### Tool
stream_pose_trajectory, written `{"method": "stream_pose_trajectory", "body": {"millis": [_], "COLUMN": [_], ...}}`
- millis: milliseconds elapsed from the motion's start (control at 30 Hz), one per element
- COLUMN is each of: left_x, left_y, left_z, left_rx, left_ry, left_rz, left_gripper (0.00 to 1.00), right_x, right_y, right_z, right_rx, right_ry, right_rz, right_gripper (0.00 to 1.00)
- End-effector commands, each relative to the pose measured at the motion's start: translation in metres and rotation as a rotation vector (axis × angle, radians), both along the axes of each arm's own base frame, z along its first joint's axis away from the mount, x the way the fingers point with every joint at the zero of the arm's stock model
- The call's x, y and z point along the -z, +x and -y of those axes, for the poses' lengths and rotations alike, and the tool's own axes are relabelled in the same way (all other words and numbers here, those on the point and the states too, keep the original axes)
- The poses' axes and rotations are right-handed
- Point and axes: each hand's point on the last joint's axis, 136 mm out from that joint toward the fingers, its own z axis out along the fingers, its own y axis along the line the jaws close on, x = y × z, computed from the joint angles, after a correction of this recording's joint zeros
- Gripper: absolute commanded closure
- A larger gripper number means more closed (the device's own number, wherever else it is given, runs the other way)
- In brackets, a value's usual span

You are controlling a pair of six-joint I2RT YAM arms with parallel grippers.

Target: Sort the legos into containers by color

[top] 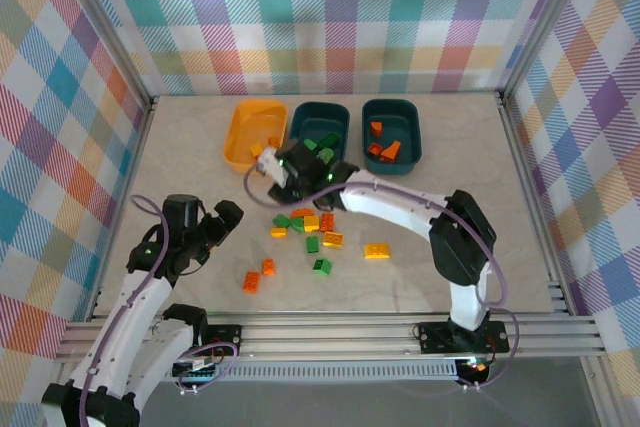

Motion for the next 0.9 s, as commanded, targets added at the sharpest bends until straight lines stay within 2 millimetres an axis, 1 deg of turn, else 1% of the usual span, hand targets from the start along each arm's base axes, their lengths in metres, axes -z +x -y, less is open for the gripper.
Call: {"method": "stream_pose_trajectory", "body": {"millis": [0,67,100,167,200,233,300,367,500,567,633,733,800,867], "left_x": [0.001,0.006,0.008,0.011,0.012,0.011,0.009,0.008,0.009,0.011,0.013,0.012,0.010,0.009], "left_y": [0.007,0.007,0.006,0.004,0.003,0.003,0.002,0.001,-0.001,-0.001,-0.002,-0.001,0.001,0.002], "left_z": [0.007,0.014,0.015,0.013,0.012,0.012,0.013,0.012,0.012,0.013,0.014,0.017,0.018,0.019], "left_rx": [0.022,0.057,0.072,0.075,0.075,0.077,0.084,0.092,0.112,0.118,0.126,0.141,0.144,0.147], "left_ry": [-0.046,-0.061,-0.057,-0.040,-0.037,-0.037,-0.039,-0.025,-0.007,-0.011,-0.015,-0.026,-0.030,-0.032], "left_rz": [-0.005,-0.023,-0.031,-0.045,-0.045,-0.040,-0.029,-0.031,-0.036,-0.041,-0.045,-0.041,-0.033,-0.027], "left_gripper": [0.00,0.00,0.00,0.00,0.00,0.00,0.00,0.00,0.00,0.00,0.00,0.00,0.00,0.00], "right_x": [-0.013,-0.017,-0.016,-0.015,-0.011,-0.012,-0.008,0.002,0.030,0.038,0.039,0.033,0.021,0.007], "right_y": [0.044,0.069,0.081,0.101,0.109,0.116,0.129,0.139,0.149,0.148,0.147,0.145,0.144,0.144], "right_z": [-0.015,-0.023,-0.028,-0.039,-0.045,-0.051,-0.062,-0.068,-0.071,-0.074,-0.076,-0.077,-0.078,-0.078], "right_rx": [0.077,0.101,0.111,0.123,0.123,0.124,0.122,0.127,0.142,0.132,0.123,0.106,0.096,0.092], "right_ry": [0.155,0.215,0.237,0.272,0.273,0.276,0.273,0.276,0.268,0.267,0.274,0.283,0.301,0.313], "right_rz": [-0.067,-0.087,-0.089,-0.077,-0.082,-0.081,-0.092,-0.118,-0.173,-0.186,-0.193,-0.190,-0.177,-0.153], "right_gripper": [0.76,0.76,0.76,0.75,0.75,0.74,0.73,0.72,0.69,0.65,0.56,0.48,0.42,0.39]}}
